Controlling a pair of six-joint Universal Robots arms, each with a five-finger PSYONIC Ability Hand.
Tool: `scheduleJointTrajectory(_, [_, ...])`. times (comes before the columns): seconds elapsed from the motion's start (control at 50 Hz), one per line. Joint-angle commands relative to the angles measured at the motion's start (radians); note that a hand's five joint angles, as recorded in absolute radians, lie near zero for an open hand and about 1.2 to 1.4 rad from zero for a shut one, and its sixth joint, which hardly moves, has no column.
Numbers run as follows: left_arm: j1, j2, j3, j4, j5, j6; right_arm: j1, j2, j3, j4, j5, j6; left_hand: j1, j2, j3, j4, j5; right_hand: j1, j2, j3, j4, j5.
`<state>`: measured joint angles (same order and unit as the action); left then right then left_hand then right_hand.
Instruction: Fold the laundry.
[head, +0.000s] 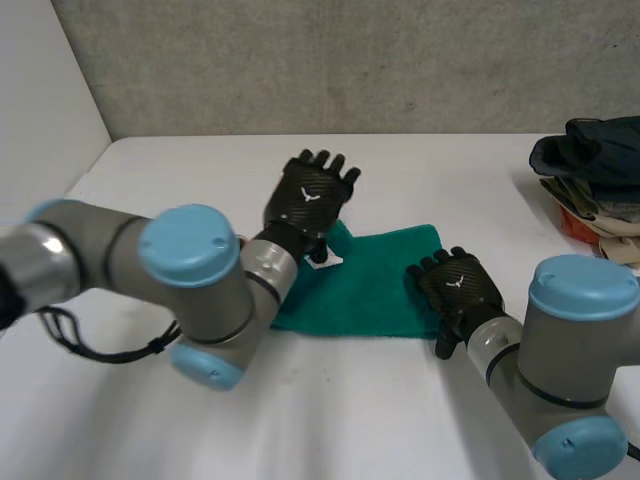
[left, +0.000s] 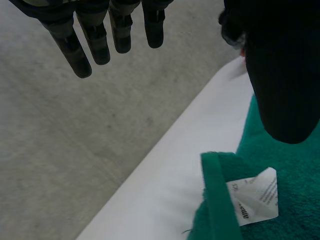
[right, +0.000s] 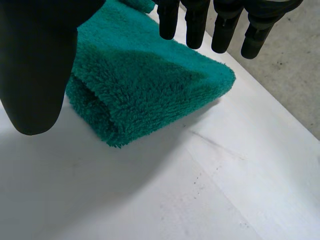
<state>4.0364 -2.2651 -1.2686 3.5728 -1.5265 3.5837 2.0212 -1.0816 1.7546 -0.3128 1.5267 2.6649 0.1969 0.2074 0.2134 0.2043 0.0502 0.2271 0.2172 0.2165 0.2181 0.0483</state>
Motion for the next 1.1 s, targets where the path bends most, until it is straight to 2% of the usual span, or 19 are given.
scheduleJointTrajectory(0.02, [0.045,-0.212,0.193,-0.011,0.008,0.042,0.021,-0.023,0.043,-0.084,0.009,0.007,0.011,0.0,-0.006,0.003,-0.017,0.011,0.02,0.021,0.019,0.015])
scheduleJointTrajectory(0.14, [0.093,-0.27,0.23,-0.009,-0.006,0.109,0.019,-0.009,0.034,-0.101,0.027,-0.003,0.014,0.003,-0.003,0.006,-0.014,0.048,0.058,0.059,0.057,0.053])
scheduleJointTrajectory(0.26, [0.161,-0.281,0.245,-0.012,-0.121,0.142,0.019,0.014,0.022,-0.112,0.029,-0.008,0.019,0.009,0.003,0.012,-0.008,0.178,0.188,0.188,0.187,0.182])
scheduleJointTrajectory(0.38, [0.167,-0.257,0.19,-0.019,-0.165,0.167,0.017,0.045,0.006,-0.121,0.035,-0.032,0.017,0.006,0.0,0.009,-0.011,0.366,0.375,0.376,0.375,0.37])
scheduleJointTrajectory(0.44, [0.162,-0.15,0.109,-0.023,-0.162,0.161,0.013,0.048,0.008,-0.121,0.047,-0.065,0.005,-0.006,-0.012,-0.003,-0.023,0.509,0.519,0.52,0.518,0.513])
scheduleJointTrajectory(0.5, [0.145,-0.045,0.012,-0.022,-0.159,0.155,0.004,0.042,0.011,-0.121,0.082,-0.108,-0.004,-0.014,-0.02,-0.011,-0.032,0.837,0.847,0.848,0.846,0.842])
scheduleJointTrajectory(0.52, [0.138,-0.025,-0.004,-0.022,-0.159,0.153,0.004,0.037,0.014,-0.12,0.099,-0.126,-0.007,-0.017,-0.023,-0.014,-0.035,1.106,1.116,1.116,1.115,1.11])
scheduleJointTrajectory(0.54, [0.127,0.001,-0.026,-0.022,-0.161,0.149,0.004,0.035,0.014,-0.121,0.107,-0.135,-0.007,-0.017,-0.023,-0.014,-0.035,1.169,1.178,1.179,1.178,1.173])
scheduleJointTrajectory(0.64, [0.09,0.161,-0.136,-0.028,-0.164,0.1,-0.002,0.005,0.006,-0.114,0.145,-0.221,-0.013,-0.023,-0.029,-0.02,-0.041,1.169,1.179,1.18,1.178,1.173])
scheduleJointTrajectory(0.74, [0.093,0.298,-0.242,-0.026,-0.158,0.044,-0.021,-0.061,-0.01,-0.126,0.135,-0.39,-0.013,-0.023,-0.029,-0.02,-0.041,1.169,1.179,1.18,1.178,1.173])
scheduleJointTrajectory(0.82, [0.096,0.358,-0.291,-0.026,-0.158,0.007,0.001,-0.066,-0.079,-0.173,0.075,-0.493,-0.013,-0.023,-0.029,-0.02,-0.041,1.169,1.179,1.18,1.178,1.173])
scheduleJointTrajectory(0.9, [0.102,0.369,-0.316,-0.026,-0.158,-0.01,0.131,-0.043,-0.128,-0.218,-0.092,-0.511,-0.016,-0.026,-0.032,-0.023,-0.043,1.169,1.179,1.18,1.178,1.173])
scheduleJointTrajectory(0.92, [0.104,0.369,-0.321,-0.026,-0.158,-0.011,0.184,-0.006,-0.147,-0.226,-0.182,-0.511,-0.013,-0.023,-0.029,-0.02,-0.041,1.169,1.179,1.18,1.178,1.173])
scheduleJointTrajectory(1.0, [0.108,0.369,-0.327,-0.023,-0.162,-0.013,0.269,0.124,-0.196,-0.22,-0.351,-0.513,-0.016,-0.026,-0.032,-0.023,-0.043,1.169,1.179,1.18,1.178,1.173])
scheduleJointTrajectory(1.06, [0.11,0.368,-0.324,-0.019,-0.167,-0.022,0.284,0.17,-0.22,-0.216,-0.37,-0.511,-0.019,-0.029,-0.035,-0.026,-0.046,1.169,1.179,1.18,1.178,1.173])
scheduleJointTrajectory(1.1, [0.113,0.366,-0.316,-0.015,-0.169,-0.046,0.292,0.18,-0.233,-0.216,-0.346,-0.499,-0.016,-0.026,-0.032,-0.023,-0.044,0.735,0.745,0.746,0.744,0.739])
